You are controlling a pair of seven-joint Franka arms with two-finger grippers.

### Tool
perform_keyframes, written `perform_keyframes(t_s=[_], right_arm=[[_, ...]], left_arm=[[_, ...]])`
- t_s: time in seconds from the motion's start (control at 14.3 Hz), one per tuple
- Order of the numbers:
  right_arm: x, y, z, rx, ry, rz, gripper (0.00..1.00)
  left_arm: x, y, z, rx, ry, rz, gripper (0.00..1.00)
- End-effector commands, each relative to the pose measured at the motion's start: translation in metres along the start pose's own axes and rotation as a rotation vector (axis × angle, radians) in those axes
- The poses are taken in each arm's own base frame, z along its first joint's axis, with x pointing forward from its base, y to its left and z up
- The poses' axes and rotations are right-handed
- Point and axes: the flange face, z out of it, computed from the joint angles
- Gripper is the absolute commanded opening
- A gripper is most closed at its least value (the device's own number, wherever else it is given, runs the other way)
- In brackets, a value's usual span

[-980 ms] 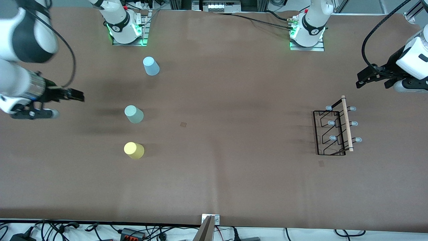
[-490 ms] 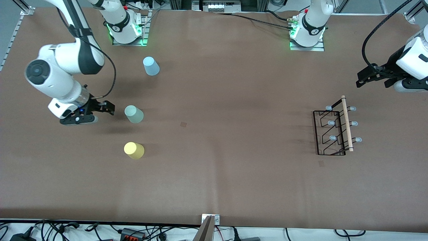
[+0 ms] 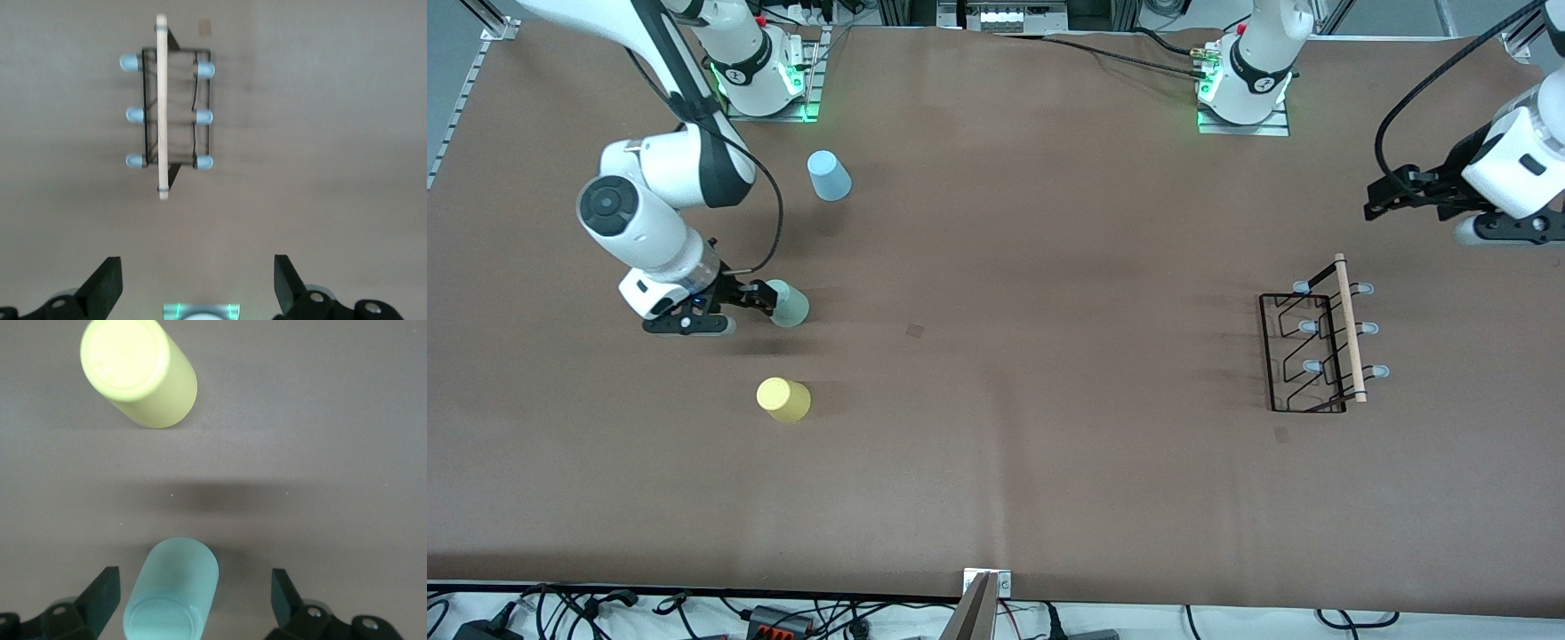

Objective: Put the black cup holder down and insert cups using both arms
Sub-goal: 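Lower the right gripper around the cup while the left gripper reaches the rack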

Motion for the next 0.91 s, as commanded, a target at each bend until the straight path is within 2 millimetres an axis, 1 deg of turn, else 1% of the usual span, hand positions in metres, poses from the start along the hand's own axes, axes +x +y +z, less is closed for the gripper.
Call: perform_keyframes(t_s=[0.0, 0.07, 0.14, 0.21, 0.28, 0.35, 0.49, 0.56, 0.7, 0.84], right_arm=[[-0.013, 0.002, 0.017, 0.008, 0.017, 0.018, 1.0], [-0.015, 0.002, 0.018, 0.007, 0.012, 0.019, 1.0], [-0.016, 0.002, 0.02, 0.007, 0.009, 0.032, 1.0], [-0.018, -0.004, 0.02, 0.006, 0.003, 0.042, 1.0], [-0.021, -0.015, 0.022, 0.006, -0.003, 0.039, 1.0], [-0.022, -0.018, 0.025, 0.005, -0.008, 0.049, 1.0], [-0.024, -0.022, 0.028, 0.005, -0.013, 0.056, 1.0], [-0.024, -0.023, 0.029, 0.005, -0.013, 0.056, 1.0], [-0.024, -0.023, 0.031, 0.004, -0.016, 0.056, 1.0], [-0.027, -0.023, 0.034, 0.003, -0.023, 0.056, 1.0]], left_arm=[[0.027, -0.007, 0.014, -0.006, -0.067, 0.005, 1.0], [0.034, -0.018, 0.022, -0.009, -0.08, 0.008, 1.0], [0.048, -0.029, 0.043, -0.012, -0.108, 0.025, 1.0], [0.065, -0.034, 0.065, -0.013, -0.12, 0.024, 1.0], [0.081, -0.036, 0.084, -0.005, -0.1, 0.03, 1.0], [0.095, -0.04, 0.1, 0.026, -0.069, 0.031, 1.0], [0.113, -0.045, 0.125, 0.075, -0.041, 0.042, 1.0], [0.116, -0.045, 0.141, 0.089, -0.023, 0.05, 1.0], [0.116, -0.045, 0.172, 0.089, 0.007, 0.073, 1.0], [0.116, -0.046, 0.188, 0.087, 0.021, 0.081, 1.0]])
